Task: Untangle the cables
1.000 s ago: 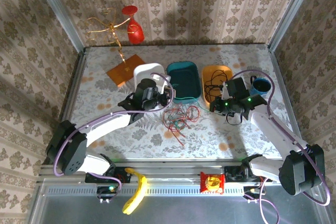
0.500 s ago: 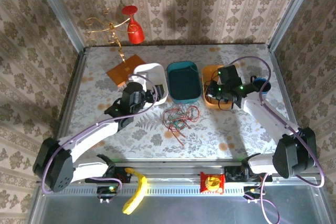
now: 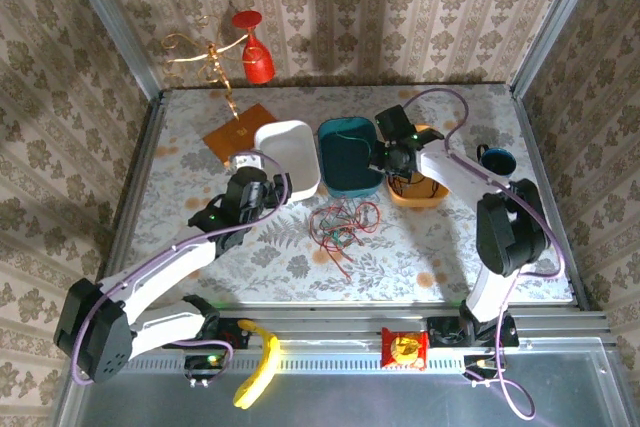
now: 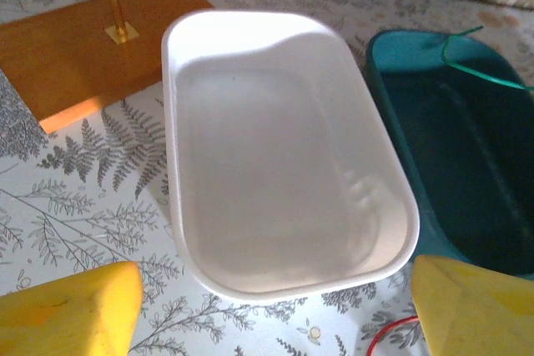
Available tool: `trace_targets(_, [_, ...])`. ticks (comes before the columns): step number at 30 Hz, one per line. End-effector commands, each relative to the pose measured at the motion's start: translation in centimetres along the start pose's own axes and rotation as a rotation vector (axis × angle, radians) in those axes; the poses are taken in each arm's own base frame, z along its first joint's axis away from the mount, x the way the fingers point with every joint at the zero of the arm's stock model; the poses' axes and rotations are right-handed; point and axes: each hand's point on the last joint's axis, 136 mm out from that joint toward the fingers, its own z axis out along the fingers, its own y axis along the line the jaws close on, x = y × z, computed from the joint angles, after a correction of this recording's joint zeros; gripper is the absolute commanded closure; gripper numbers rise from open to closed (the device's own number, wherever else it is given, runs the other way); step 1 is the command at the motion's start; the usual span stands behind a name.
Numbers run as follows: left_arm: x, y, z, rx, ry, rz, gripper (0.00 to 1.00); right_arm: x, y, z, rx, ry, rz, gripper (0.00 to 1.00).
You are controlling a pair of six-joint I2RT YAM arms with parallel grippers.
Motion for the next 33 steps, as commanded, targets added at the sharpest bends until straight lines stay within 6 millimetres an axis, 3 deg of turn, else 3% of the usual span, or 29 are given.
trace_targets(1, [0.2, -1.5, 0.2, 0.032, 0.042, 0.070, 0.15, -0.3, 0.7, 1.1, 0.023, 0.016, -0.016, 1.00])
trace_targets(3, [0.8, -2.6, 0.4, 0.049, 0.063, 0.118, 0.15, -0.2, 1.3, 1.8, 0.015, 0.031, -0.022, 0.96])
trace_targets(6, [1.6, -4.1, 0.7, 0.062, 0.088, 0.177, 0.15, -0.1, 1.9, 1.7, -0.007, 0.032, -0.030, 0.77])
trace_targets(9, [2.3, -5.6, 0.9, 0.099, 0.110, 0.211, 0.14, -0.3, 2.2, -0.1, -0.024, -0.015, -0.057, 0.68])
trace_targets(13, [3.3, -5.9, 1.5, 0.108, 0.147, 0.180, 0.14, 0.5, 1.9, -3.0, -0.028, -0.059, -0.127, 0.67])
trace_targets(16, [4.0, -5.7, 2.0, 0.129, 0.174, 0.128, 0.14, 3.7, 2.2, -4.6, -0.083, -0.014, -0.247, 0.66])
trace_targets(18, [4.4, -5.4, 2.2, 0.126, 0.194, 0.112, 0.14, 7.3, 2.4, -5.1, -0.137, 0.071, -0.347, 0.66])
trace_targets(23, [5.6, -4.6, 2.6, 0.103, 0.248, 0.112, 0.14, 15.8, 2.4, -4.7, -0.229, 0.291, -0.519, 0.67])
trace_targets(25, [5.9, -4.3, 2.7, 0.091, 0.264, 0.118, 0.14, 18.1, 2.8, -4.4, -0.258, 0.363, -0.566, 0.67])
trace_targets(29, [6.6, -4.3, 3.0, 0.083, 0.289, 0.122, 0.14, 20.9, 3.8, -4.0, -0.272, 0.428, -0.698, 0.69])
trace_targets(33, [6.7, -4.5, 3.1, 0.080, 0.303, 0.138, 0.15, 22.2, 4.4, -3.3, -0.255, 0.447, -0.780, 0.69])
